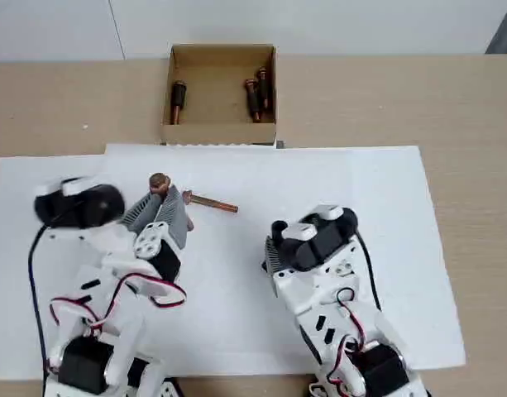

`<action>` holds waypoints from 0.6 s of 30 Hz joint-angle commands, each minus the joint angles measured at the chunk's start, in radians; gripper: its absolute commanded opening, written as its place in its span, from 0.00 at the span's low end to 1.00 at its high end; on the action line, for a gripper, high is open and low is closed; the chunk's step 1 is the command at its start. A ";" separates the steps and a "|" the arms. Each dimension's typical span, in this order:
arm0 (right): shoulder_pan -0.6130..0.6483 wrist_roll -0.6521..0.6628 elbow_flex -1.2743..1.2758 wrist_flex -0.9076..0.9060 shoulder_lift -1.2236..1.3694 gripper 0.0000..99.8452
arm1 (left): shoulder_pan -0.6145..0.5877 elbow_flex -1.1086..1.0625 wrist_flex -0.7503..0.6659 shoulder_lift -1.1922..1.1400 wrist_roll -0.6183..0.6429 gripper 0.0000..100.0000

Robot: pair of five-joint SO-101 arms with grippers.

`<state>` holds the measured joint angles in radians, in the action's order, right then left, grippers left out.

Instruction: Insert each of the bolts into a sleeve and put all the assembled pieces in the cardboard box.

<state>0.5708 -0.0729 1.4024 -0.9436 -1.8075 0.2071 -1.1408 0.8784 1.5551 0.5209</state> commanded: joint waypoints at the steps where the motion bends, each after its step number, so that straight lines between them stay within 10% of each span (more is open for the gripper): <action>1: 0.058 0.020 0.009 0.051 -0.007 0.00 | 0.009 0.004 -0.034 0.071 0.055 0.00; 18: 0.229 0.207 0.037 0.113 -0.007 0.00 | 0.204 -0.050 -0.043 0.230 0.147 0.00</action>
<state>0.7748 0.1066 1.4469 -0.8592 -1.8075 0.3928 -1.1853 0.8753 1.7729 0.6483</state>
